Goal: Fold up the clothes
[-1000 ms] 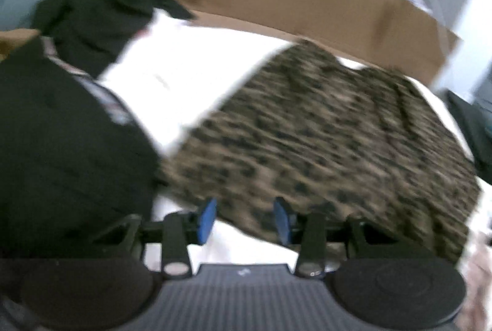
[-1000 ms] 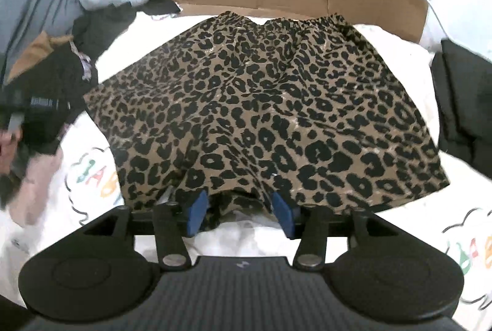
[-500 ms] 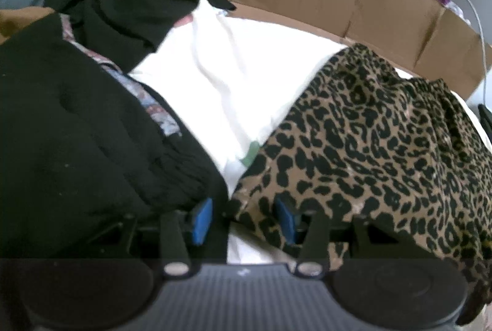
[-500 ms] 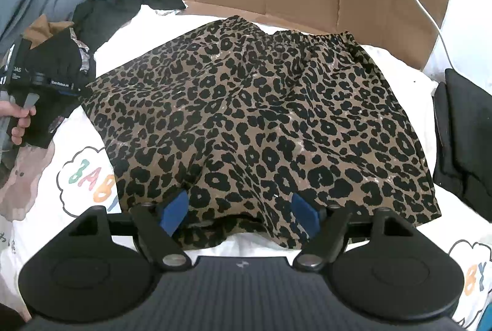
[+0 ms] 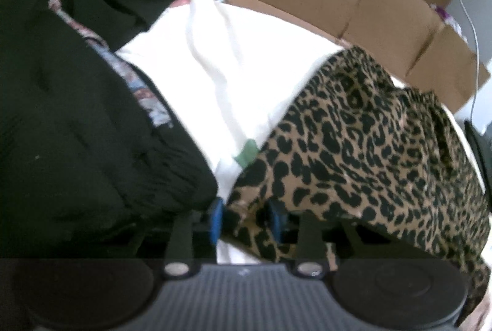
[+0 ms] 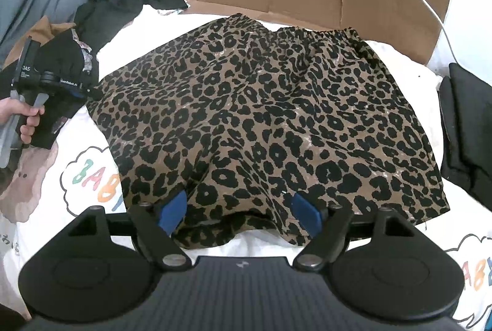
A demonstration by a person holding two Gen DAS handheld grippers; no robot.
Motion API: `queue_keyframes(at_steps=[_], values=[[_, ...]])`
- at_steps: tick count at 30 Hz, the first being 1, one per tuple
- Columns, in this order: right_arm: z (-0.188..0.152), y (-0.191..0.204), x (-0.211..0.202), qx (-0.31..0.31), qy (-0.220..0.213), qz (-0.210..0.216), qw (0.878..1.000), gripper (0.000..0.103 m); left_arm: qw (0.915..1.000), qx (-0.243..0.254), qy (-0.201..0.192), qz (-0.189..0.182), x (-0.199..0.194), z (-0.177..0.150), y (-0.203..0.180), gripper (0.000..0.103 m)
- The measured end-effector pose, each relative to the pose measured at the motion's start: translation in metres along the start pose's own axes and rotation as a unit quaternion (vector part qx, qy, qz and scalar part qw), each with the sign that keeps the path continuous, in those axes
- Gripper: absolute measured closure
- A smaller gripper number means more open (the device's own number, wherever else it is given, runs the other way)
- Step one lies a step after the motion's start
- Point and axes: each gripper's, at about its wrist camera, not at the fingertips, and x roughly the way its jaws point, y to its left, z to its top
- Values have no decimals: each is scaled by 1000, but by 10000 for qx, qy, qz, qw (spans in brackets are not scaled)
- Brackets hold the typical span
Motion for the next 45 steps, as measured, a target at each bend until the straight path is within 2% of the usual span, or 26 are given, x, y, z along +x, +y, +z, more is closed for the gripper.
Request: queue_keyframes(at_steps=[3,10,20,24,26,30,35,39,45], values=[[-3,-2,1,62,-9,15,10000,23,9999,116,45,-40,-1,0,4,86],[-6,-2,3,70,-20,104,9999,23,9964,821,219,46,2,-2,-1,86],[-7,1,8,-34,-9,69,10000,23,9944,1001,289,191,8,3,-8,86],[-6,2,8,-94,-5,98,9999,28,9952,902,251,279,0,7,-14,97],[-3,1,7,-100,-74,132,9998,28,9957,877,131,275,-12,10,-22,98],[11,5,5,-291,-296,144,9990,28,9973,723,61,-72,-37,18,-43,99],[32,14,10,-482,-528,372,9967,31,9970,469,71,-610,-55,28,-78,99],[47,23,16,-582,-650,536,9947,37,9937,466,184,-1004,-55,25,-118,99],[60,44,27,-624,-746,776,9922,47,9829,221,379,-1791,-40,15,-176,99]])
